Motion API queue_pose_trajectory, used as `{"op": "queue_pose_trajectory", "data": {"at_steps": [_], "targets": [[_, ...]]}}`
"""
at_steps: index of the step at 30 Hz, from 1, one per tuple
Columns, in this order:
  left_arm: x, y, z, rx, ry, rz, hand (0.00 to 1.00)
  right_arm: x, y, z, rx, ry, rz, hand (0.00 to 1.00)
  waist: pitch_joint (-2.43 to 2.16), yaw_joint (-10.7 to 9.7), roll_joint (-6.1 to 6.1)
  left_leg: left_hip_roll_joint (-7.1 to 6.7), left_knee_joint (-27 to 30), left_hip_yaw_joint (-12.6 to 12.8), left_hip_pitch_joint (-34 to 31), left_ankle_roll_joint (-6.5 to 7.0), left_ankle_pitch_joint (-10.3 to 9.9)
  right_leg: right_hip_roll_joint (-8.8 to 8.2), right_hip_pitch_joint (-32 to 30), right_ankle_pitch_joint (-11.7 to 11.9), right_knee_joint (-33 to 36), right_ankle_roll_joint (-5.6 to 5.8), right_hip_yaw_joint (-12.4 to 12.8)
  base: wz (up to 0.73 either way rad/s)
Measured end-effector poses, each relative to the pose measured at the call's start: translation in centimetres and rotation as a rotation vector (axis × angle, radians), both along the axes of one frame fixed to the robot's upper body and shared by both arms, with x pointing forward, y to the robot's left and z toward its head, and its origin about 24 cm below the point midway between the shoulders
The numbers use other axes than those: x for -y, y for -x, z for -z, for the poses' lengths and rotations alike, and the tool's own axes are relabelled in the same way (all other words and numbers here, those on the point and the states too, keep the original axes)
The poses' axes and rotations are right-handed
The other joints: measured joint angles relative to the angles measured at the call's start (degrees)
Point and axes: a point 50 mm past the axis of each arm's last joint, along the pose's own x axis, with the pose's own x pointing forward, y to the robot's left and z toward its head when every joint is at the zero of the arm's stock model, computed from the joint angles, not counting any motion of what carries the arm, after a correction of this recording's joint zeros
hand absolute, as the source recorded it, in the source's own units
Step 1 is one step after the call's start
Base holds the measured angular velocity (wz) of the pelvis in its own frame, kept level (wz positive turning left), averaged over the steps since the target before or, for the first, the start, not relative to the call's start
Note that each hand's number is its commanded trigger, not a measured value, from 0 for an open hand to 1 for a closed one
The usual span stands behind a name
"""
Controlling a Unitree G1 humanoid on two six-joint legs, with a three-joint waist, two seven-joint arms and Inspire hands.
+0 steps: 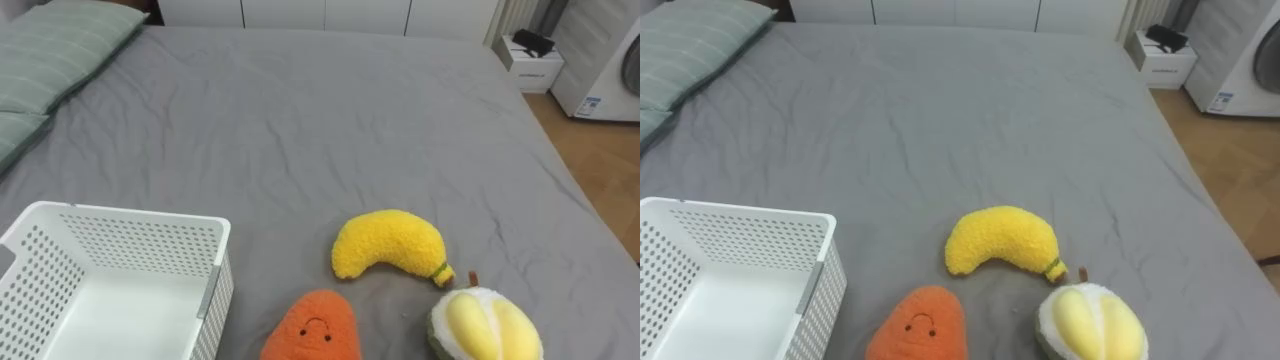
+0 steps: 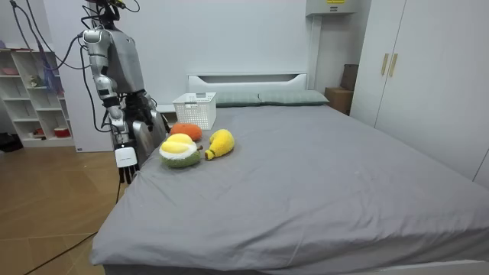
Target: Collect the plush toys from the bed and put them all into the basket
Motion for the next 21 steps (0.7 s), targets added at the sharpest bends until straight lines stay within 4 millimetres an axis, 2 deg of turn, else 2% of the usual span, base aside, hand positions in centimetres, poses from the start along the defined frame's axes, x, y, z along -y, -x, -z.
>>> {"op": "queue_pose_trajectory", "data": {"at_steps": [10, 15, 17, 21], "targets": [[0.0, -0.3, 0.0, 0.008, 0.0, -0.003, 0.0, 0.0, 0.1, 0.0, -0.014, -0.038, 0.013, 0.0, -0.04, 0.0, -0.03, -0.01, 0.0, -0.1, -0.3, 0.01, 0.0, -0.06, -0.1, 0.0, 0.0, 0.0, 0.0, 0.0], [-0.2, -0.1, 0.0, -0.014, 0.013, -0.026, 0.0, 0.1, 0.5, 0.0, -0.033, -0.043, 0.073, 0.0, -0.08, -0.1, -0.14, -0.01, 0.0, 0.0, 0.1, 0.01, 0.0, 0.0, 0.2, 0.0, 0.0, 0.0, -0.1, 0.0], [-0.1, 0.3, 0.0, -0.03, 0.018, -0.034, 0.0, 0.2, 1.2, 0.0, -0.052, -0.042, 0.138, 0.0, -0.08, -0.3, -0.18, -0.02, 0.0, -0.1, 0.6, 0.01, 0.0, 0.0, 0.6, 0.0, -0.1, 0.0, -0.1, 0.0], [-0.3, 0.7, 0.0, -0.042, 0.014, -0.085, 0.0, 0.5, 2.6, -0.1, -0.054, -0.035, 0.395, 0.0, -0.12, -0.8, -0.25, 0.01, 0.0, -0.1, 0.6, 0.0, 0.0, -0.03, 0.8, 0.0, 0.1, 0.0, -0.1, 0.0]]}}
